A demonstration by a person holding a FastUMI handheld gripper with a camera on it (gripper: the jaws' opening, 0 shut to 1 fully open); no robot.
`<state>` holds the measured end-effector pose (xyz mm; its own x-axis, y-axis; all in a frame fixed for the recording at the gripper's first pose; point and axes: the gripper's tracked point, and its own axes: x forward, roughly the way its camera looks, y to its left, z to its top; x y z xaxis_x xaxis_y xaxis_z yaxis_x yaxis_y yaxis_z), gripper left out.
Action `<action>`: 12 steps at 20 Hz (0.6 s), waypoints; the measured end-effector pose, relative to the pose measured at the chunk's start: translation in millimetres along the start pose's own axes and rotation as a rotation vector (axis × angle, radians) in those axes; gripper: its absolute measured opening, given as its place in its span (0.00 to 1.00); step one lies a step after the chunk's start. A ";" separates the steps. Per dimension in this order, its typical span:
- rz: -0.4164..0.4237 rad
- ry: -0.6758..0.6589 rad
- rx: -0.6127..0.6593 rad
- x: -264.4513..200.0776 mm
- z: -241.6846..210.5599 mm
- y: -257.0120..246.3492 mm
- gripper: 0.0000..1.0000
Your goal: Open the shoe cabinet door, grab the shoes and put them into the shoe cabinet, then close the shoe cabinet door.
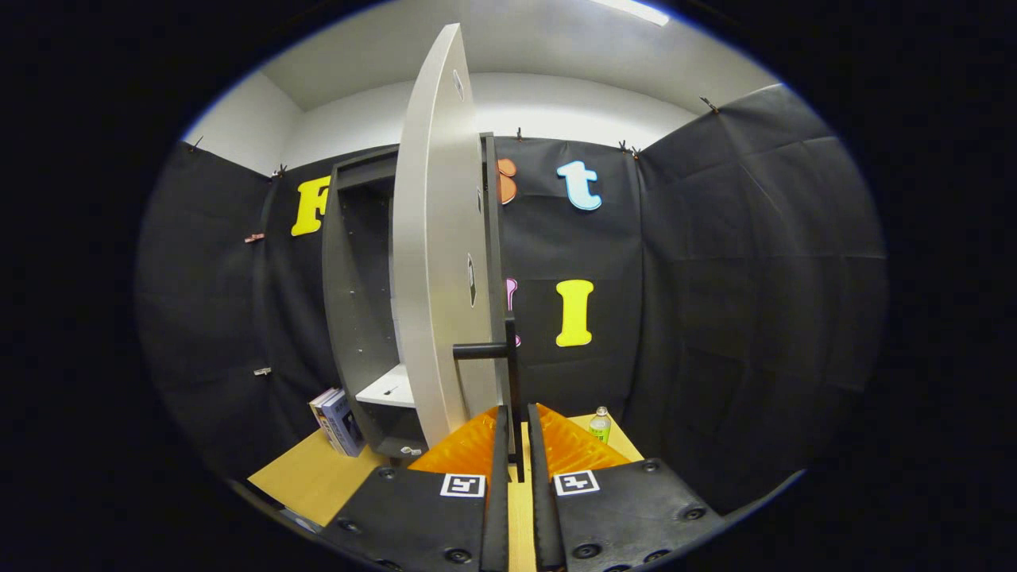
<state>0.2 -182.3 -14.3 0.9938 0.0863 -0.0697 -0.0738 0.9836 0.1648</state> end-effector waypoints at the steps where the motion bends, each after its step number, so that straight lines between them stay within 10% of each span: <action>1: -0.009 -0.002 -0.003 -1.3 1.0 -2.0 0.17; 9: -0.057 0.074 -0.079 -40.0 -36.9 12.1 0.17; 12: -0.020 0.139 -0.072 -60.0 -66.9 37.7 0.42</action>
<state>-67.7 -139.7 -69.7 0.9744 0.0831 -0.2089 -0.0652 0.9937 0.0913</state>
